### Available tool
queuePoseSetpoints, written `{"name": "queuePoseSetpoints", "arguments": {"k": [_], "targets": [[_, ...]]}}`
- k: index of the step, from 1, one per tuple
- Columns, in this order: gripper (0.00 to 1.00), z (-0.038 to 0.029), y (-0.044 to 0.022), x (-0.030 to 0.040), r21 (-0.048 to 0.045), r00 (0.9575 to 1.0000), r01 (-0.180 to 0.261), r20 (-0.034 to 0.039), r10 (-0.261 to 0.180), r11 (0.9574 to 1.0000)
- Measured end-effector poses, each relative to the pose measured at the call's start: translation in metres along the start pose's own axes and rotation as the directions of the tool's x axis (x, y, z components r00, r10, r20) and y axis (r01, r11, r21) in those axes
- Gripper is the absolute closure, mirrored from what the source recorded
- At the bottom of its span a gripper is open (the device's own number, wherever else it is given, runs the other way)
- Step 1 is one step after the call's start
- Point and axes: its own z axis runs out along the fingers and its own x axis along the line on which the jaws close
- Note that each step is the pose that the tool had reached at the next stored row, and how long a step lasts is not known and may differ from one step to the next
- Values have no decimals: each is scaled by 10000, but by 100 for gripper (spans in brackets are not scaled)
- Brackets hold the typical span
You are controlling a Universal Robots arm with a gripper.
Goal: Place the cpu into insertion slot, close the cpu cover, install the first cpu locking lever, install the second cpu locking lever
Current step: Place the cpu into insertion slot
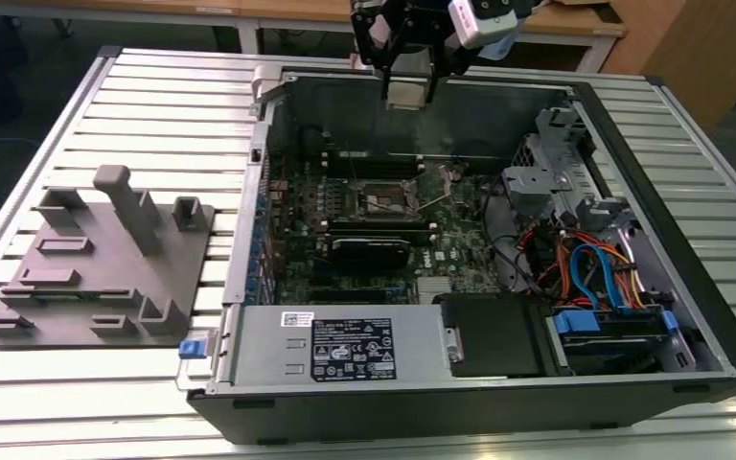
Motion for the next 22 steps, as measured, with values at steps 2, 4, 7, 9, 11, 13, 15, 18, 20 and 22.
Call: {"name": "queuePoseSetpoints", "arguments": {"k": [2,4,7,9,11,13,15,18,20,22], "targets": [[46,0,0,0,0,10000,0,0,0,10000],[46,0,0,0,1,10000,0,0,0,10000],[46,0,0,0,0,10000,0,0,0,10000],[46,0,0,0,0,10000,0,0,0,10000],[46,0,0,0,0,10000,-1,0,1,10000],[46,0,0,0,1,10000,-1,0,1,10000],[46,0,0,0,0,10000,-7,0,7,10000],[46,0,0,0,-2,10000,-83,8,83,10000],[46,0,0,0,-4,9996,-274,24,274,9996],[46,1,0,0,-11,9985,-537,48,537,9986]]}}
